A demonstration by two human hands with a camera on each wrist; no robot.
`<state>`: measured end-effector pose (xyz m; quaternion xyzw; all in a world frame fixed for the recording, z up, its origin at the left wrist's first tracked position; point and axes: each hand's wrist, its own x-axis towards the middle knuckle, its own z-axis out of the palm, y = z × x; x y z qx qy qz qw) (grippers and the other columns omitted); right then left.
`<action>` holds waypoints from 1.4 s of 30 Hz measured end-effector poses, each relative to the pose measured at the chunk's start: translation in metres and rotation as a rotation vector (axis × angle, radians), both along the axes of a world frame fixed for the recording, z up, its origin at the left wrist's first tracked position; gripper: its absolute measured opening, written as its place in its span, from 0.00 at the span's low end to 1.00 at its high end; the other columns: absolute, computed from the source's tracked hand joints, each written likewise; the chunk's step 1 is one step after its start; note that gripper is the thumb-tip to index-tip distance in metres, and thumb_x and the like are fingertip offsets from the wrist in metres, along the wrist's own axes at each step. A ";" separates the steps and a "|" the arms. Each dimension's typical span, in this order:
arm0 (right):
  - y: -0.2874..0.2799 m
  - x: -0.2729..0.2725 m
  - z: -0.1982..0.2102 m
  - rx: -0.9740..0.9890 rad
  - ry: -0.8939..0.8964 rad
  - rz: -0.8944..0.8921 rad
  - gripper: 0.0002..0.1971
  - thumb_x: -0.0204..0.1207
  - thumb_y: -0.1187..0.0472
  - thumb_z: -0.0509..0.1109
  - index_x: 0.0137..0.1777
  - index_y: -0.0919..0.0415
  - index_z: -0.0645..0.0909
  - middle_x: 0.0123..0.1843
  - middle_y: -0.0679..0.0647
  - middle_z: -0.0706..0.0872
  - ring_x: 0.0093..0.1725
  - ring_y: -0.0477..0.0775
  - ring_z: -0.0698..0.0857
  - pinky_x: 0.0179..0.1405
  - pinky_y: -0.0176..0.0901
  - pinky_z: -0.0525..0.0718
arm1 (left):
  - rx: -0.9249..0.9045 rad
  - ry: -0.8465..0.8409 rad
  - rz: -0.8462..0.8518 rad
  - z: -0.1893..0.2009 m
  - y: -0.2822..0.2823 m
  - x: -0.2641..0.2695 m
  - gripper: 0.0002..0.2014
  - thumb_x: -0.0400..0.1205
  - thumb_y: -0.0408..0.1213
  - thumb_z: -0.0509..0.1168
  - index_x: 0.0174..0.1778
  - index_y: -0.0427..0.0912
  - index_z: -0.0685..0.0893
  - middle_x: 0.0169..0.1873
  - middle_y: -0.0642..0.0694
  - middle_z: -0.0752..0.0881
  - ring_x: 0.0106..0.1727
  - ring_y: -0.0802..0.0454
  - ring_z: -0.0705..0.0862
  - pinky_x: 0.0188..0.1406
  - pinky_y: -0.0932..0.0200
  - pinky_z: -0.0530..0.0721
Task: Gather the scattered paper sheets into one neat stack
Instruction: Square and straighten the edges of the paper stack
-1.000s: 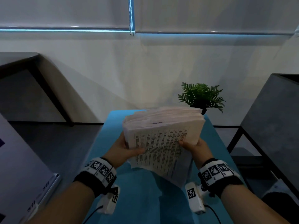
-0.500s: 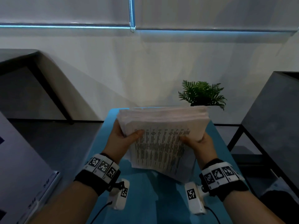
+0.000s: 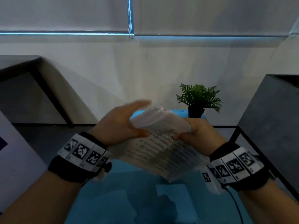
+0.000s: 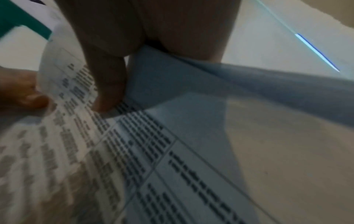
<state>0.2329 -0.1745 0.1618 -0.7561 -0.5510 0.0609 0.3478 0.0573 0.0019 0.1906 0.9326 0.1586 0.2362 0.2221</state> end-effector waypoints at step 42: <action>-0.004 0.017 -0.081 0.640 0.585 -0.304 0.22 0.69 0.54 0.74 0.59 0.36 0.71 0.53 0.44 0.80 0.51 0.45 0.81 0.51 0.35 0.81 | -0.872 -0.548 0.126 -0.139 0.023 -0.003 0.24 0.58 0.46 0.77 0.49 0.44 0.82 0.46 0.45 0.88 0.48 0.49 0.87 0.49 0.45 0.85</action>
